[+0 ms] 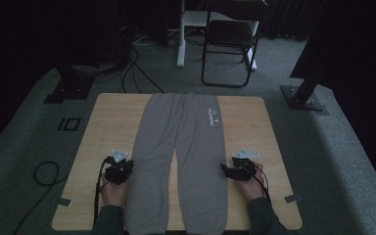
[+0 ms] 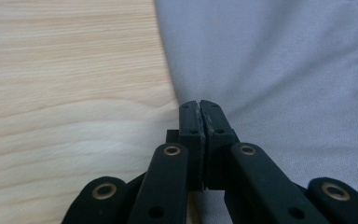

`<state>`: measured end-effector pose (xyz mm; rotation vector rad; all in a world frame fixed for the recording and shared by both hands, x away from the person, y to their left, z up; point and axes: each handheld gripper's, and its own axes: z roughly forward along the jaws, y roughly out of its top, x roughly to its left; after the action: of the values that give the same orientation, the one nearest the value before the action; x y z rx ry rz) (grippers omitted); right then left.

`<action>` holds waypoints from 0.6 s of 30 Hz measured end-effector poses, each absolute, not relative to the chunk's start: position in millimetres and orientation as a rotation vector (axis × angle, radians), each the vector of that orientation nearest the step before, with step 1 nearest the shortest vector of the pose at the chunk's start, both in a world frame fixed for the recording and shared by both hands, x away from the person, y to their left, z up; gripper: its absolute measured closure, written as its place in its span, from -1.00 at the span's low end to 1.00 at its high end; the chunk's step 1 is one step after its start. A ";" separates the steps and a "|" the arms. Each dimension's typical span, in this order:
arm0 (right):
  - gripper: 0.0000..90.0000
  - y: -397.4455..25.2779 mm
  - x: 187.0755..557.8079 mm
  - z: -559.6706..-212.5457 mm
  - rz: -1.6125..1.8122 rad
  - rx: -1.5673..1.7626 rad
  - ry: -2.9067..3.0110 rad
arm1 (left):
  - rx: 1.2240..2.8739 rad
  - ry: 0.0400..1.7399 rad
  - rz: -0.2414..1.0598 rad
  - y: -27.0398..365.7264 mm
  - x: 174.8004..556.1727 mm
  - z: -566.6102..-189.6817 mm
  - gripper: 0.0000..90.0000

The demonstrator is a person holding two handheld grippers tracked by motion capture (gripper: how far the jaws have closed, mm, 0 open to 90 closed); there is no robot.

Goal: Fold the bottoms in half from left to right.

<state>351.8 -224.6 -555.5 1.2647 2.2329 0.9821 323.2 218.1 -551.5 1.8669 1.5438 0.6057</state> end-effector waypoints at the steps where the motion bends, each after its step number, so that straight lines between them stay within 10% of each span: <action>1: -0.13 -225.0 350.7 -555.3 0.979 1.268 2.234 | 1.861 1.553 0.604 219.7 322.8 -551.4 0.97; 18: -0.13 -233.3 342.1 -554.4 0.967 1.279 2.238 | 1.880 1.291 0.499 180.8 320.6 -528.4 0.99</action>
<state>342.1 -233.3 -554.4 1.2790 2.2384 0.9674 320.6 180.8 -528.4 1.8799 1.2909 0.4988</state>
